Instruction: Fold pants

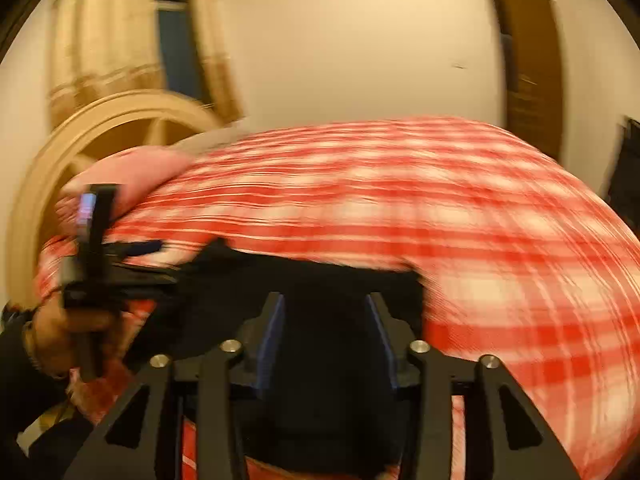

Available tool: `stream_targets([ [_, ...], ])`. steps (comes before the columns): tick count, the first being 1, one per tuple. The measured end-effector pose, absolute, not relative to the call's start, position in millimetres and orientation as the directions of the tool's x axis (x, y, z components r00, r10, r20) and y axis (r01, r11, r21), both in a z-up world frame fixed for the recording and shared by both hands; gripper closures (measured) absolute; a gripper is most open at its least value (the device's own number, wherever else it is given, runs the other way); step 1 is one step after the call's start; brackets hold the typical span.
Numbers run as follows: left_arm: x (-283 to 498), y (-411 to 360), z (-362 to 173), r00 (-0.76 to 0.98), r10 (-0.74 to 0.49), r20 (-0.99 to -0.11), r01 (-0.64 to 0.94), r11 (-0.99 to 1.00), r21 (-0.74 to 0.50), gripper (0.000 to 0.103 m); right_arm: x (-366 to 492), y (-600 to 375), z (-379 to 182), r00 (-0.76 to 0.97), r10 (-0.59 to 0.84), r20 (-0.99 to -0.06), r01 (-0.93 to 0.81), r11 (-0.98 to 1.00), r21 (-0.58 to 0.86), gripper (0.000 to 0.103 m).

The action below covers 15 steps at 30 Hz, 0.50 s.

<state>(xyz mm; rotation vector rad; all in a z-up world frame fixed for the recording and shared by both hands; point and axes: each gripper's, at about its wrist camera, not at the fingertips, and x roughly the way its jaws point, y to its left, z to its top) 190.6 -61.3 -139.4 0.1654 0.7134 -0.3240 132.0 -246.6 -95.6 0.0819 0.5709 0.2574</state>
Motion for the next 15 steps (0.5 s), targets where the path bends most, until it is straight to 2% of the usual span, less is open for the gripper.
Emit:
stream_targets([
  [3,194,-62,-140,0.712,-0.232,-0.663,0.339,0.940,0.035,0.004,162,-239,-101,0.780,0.258,-0.570,-0.208,0.966,0.153,0.057],
  [9,193,-68,-148,0.691,-0.220,-0.689,0.345,0.938,0.046,0.004,210,-270,-149,0.649,0.266,-0.713,-0.079,0.955,0.285,0.057],
  [12,192,-70,-150,0.681,-0.222,-0.697,0.356,0.933,0.050,0.004,206,-277,-159,0.647,0.295,-0.703,-0.089,0.945,0.315,0.058],
  [15,192,-70,-151,0.675,-0.227,-0.702,0.359,0.932,0.044,0.004,200,-274,-159,0.650,0.265,-0.713,-0.095,0.958,0.270,0.057],
])
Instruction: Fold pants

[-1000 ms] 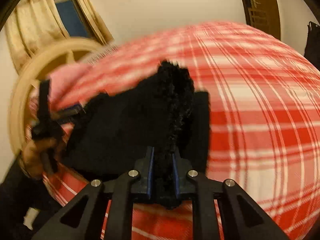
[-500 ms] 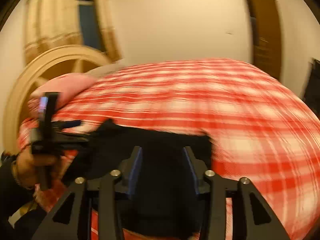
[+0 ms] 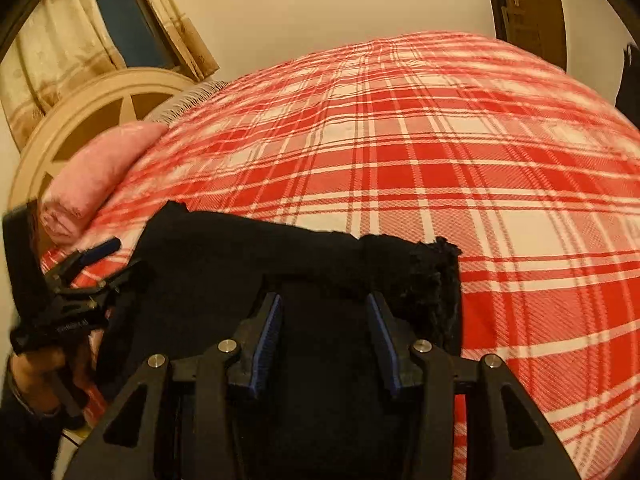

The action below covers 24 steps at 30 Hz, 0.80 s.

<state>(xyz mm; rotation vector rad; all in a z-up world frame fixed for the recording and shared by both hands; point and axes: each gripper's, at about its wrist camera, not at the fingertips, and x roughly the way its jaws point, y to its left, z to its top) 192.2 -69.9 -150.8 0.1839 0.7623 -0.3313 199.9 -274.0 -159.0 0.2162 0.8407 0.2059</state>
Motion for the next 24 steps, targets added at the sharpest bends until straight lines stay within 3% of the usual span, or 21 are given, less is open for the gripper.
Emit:
stream_targets([
  [15,174,-71,-147,0.650,-0.266,-0.712,0.386,0.923,0.007,0.004,138,-245,-162,0.720,0.035,-0.693,-0.118,0.990,-0.072,0.050],
  [18,167,-74,-149,0.638,-0.282,-0.717,0.400,0.916,-0.004,0.004,127,-248,-168,0.748,0.026,-0.663,-0.113,0.990,-0.089,0.042],
  [22,162,-79,-156,0.623,-0.286,-0.728,0.417,0.909,0.000,0.004,128,-267,-161,0.714,0.129,-0.688,-0.149,0.988,0.031,0.041],
  [24,160,-80,-160,0.611,-0.282,-0.739,0.411,0.912,-0.009,0.004,130,-275,-145,0.741,0.137,-0.657,-0.135,0.989,0.054,0.041],
])
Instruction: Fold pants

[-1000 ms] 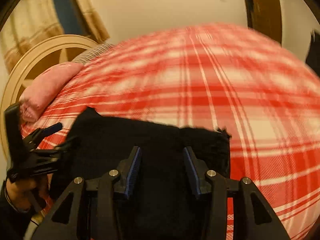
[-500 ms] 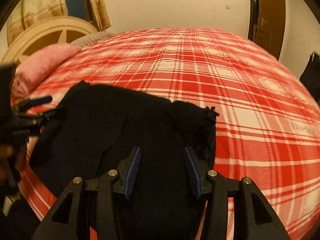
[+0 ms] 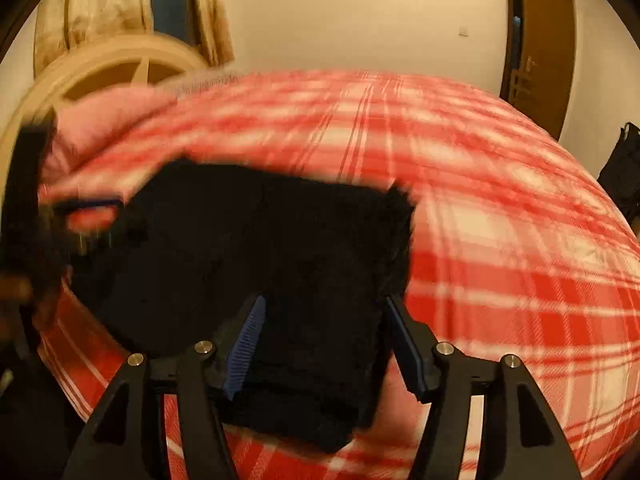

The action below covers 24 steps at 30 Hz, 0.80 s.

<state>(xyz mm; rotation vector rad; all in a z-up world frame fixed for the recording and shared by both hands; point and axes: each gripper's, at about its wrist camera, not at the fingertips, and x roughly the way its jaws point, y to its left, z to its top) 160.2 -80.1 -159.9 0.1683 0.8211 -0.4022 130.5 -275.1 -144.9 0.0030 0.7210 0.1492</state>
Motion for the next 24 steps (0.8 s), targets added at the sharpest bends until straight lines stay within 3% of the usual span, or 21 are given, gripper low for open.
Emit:
stream_targets([
  [5,144,-87,-154,0.612,-0.324,-0.722,0.440,0.898,-0.030,0.004,166,-288,-118,0.760,0.178,-0.625,-0.122,0.984,0.132,0.041],
  [10,130,-107,-155,0.596,-0.360,-0.718,0.483,0.875,-0.038,0.004,221,-287,-158,0.627,0.105,-0.772,-0.055,0.994,0.091,0.039],
  [11,129,-112,-158,0.587,-0.361,-0.725,0.496,0.868,-0.031,0.004,221,-293,-162,0.634,0.126,-0.763,-0.047,0.991,0.125,0.035],
  [17,123,-119,-160,0.579,-0.368,-0.727,0.529,0.849,-0.008,0.004,190,-328,-158,0.670,0.212,-0.712,0.026,0.951,0.307,0.035],
  [24,138,-39,-132,0.717,-0.268,-0.643,0.356,0.935,0.007,0.001,164,-336,-170,0.637,0.322,-0.700,0.043,0.893,0.449,0.035],
])
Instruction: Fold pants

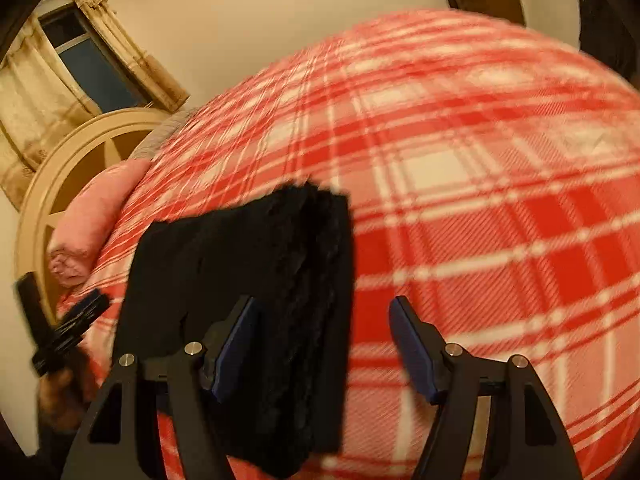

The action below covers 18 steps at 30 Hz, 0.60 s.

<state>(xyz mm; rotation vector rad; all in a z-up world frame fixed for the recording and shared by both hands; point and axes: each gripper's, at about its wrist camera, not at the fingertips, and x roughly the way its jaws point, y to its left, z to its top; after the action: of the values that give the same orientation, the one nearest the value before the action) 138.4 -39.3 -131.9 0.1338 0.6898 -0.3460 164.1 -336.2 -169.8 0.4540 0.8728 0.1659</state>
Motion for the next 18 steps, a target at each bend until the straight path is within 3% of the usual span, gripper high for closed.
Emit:
stream_targets([
  [6,166,4,-159,0.650,-0.279,-0.707,0.281,0.952,-0.117,0.001,161,-333,-178,0.650,0.323,-0.688,0.067,0.877,0.475,0.036],
  [9,173,3,-175,0.605,-0.299,-0.738,0.280,0.947,-0.155,0.001,155,-329,-178,0.658,0.339,-0.672,0.045,0.874,0.484,0.046],
  [18,175,-20,-180,0.585,-0.329,-0.741,0.351,0.927,-0.134,0.001,160,-330,-186,0.671,0.365,-0.645,0.029,0.857,0.515,0.047],
])
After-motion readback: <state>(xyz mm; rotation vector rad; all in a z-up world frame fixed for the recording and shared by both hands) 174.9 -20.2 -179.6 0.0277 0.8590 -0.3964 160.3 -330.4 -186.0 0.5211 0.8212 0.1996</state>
